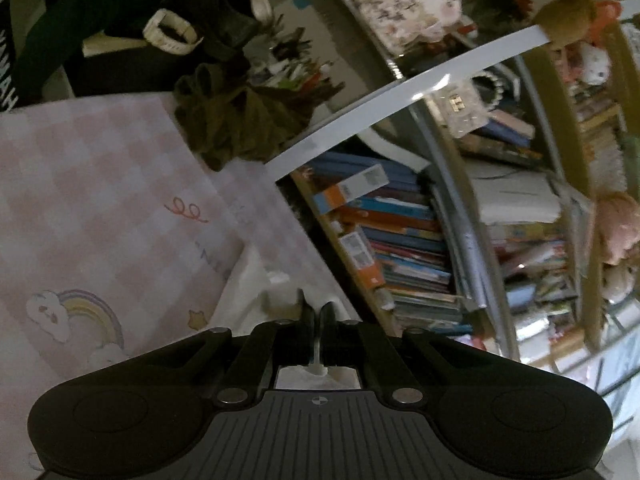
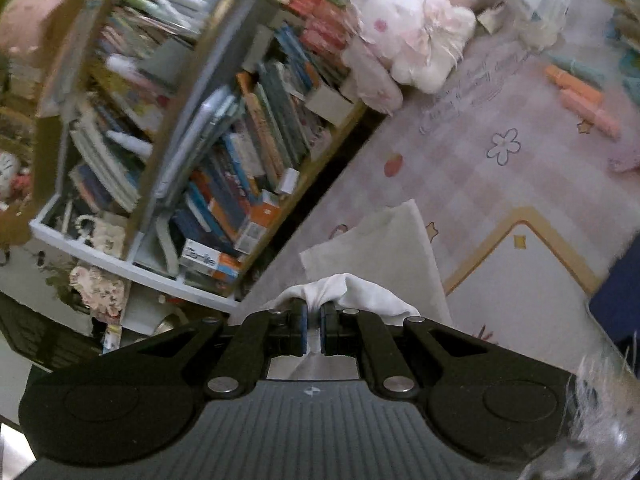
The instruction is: Fold clothes
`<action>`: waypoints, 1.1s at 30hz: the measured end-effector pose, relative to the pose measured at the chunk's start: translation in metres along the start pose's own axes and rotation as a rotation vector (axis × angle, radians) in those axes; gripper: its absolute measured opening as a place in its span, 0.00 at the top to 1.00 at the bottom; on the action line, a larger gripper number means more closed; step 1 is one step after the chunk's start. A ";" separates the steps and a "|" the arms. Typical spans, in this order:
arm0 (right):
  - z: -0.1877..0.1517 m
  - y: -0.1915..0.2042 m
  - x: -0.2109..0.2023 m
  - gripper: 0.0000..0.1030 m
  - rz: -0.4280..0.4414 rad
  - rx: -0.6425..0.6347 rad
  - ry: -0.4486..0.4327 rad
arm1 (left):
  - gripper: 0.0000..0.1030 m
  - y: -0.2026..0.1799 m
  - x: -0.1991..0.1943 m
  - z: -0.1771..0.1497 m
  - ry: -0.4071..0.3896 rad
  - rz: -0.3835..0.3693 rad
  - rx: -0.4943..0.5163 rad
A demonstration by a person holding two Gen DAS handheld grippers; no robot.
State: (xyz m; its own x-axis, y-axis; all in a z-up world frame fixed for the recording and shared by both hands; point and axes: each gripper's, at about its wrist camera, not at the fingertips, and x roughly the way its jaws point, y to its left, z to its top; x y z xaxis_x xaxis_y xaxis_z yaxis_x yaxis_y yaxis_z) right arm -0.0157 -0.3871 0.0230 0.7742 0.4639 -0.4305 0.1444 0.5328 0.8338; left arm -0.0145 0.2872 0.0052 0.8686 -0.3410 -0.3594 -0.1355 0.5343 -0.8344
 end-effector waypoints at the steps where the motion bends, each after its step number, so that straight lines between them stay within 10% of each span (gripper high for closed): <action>1: 0.005 -0.002 0.007 0.95 -0.002 0.004 0.008 | 1.00 -0.002 0.005 0.000 -0.002 0.010 0.004; 24: 0.059 -0.048 0.137 0.95 -0.223 0.140 0.044 | 0.99 0.028 0.170 0.038 0.219 0.185 0.043; 33: 0.060 -0.043 0.146 0.74 -0.298 0.077 0.114 | 0.72 0.043 0.189 0.040 0.322 0.186 0.018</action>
State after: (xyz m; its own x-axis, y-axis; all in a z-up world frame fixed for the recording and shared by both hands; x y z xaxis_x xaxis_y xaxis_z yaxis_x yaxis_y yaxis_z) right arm 0.1280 -0.3847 -0.0547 0.6174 0.3748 -0.6917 0.4034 0.6041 0.6873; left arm 0.1633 0.2769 -0.0823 0.6355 -0.4611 -0.6193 -0.2657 0.6225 -0.7361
